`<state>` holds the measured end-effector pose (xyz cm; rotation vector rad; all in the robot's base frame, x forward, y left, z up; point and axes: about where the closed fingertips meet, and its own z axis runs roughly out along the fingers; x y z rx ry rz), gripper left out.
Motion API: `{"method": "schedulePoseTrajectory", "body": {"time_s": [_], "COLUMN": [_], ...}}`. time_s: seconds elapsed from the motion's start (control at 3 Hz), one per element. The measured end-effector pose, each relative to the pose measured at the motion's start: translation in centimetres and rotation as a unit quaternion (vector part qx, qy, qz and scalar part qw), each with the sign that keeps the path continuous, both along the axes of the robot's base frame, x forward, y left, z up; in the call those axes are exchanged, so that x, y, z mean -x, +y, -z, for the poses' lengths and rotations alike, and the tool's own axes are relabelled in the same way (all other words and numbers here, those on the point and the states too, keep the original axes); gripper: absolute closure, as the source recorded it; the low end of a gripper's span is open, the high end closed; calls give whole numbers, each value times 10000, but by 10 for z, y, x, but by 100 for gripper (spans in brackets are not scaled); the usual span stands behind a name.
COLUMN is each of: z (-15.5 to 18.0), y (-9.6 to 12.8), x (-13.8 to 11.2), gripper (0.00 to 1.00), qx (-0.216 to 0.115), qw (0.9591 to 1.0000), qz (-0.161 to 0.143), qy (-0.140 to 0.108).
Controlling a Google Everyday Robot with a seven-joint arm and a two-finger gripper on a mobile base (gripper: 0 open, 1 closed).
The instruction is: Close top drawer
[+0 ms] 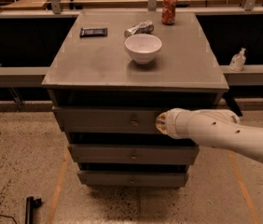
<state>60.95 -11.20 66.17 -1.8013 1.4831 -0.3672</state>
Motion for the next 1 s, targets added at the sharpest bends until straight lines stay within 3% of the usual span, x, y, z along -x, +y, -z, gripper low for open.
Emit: {"method": "schedulePoseTrajectory", "body": {"time_s": [0.33,1.0], "z": [-26,-121], "y": [8,-11], "x": [19,64], "gripper": [100,100], "qx": [-266,-768], "qw": [9989,9922], "qz": [-105,-95], "qy": [362,976]}}
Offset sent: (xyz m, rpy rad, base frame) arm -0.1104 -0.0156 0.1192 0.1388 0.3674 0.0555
